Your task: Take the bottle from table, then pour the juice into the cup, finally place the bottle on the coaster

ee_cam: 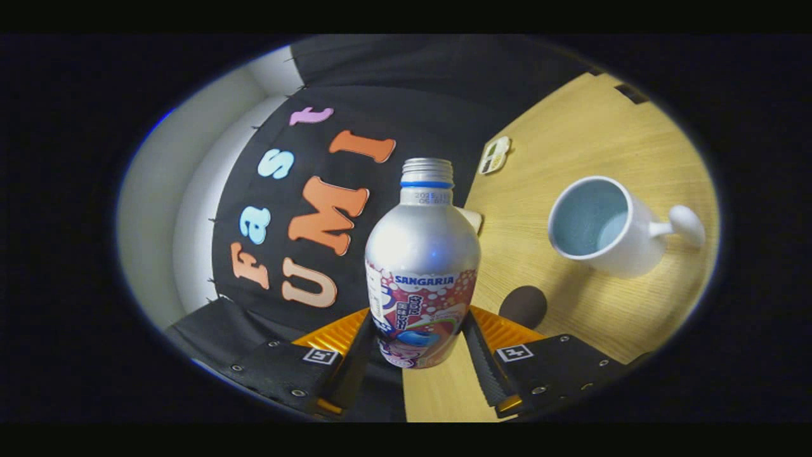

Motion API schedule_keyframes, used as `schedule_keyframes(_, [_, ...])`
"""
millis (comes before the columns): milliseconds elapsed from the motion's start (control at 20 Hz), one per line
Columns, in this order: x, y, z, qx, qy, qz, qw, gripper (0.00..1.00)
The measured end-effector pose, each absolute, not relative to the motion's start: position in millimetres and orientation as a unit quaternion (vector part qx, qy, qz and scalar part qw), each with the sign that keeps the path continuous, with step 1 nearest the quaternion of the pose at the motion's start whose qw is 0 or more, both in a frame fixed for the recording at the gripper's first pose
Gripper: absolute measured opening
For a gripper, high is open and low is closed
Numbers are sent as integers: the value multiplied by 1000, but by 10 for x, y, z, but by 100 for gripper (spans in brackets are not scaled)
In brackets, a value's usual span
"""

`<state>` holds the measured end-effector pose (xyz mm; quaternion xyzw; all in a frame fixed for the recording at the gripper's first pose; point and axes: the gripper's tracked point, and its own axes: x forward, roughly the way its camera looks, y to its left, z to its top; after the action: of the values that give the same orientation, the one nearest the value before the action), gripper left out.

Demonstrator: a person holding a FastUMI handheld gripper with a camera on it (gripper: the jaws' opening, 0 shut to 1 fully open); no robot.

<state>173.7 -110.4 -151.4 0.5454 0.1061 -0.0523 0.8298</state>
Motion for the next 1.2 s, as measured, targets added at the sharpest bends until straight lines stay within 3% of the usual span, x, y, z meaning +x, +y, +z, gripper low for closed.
schedule_keyframes(650, [2106, -1076, -1546, 184, 107, -55, 976, 75])
schedule_keyframes(1200, [2521, -794, -2250, -47, 181, -30, 982, 75])
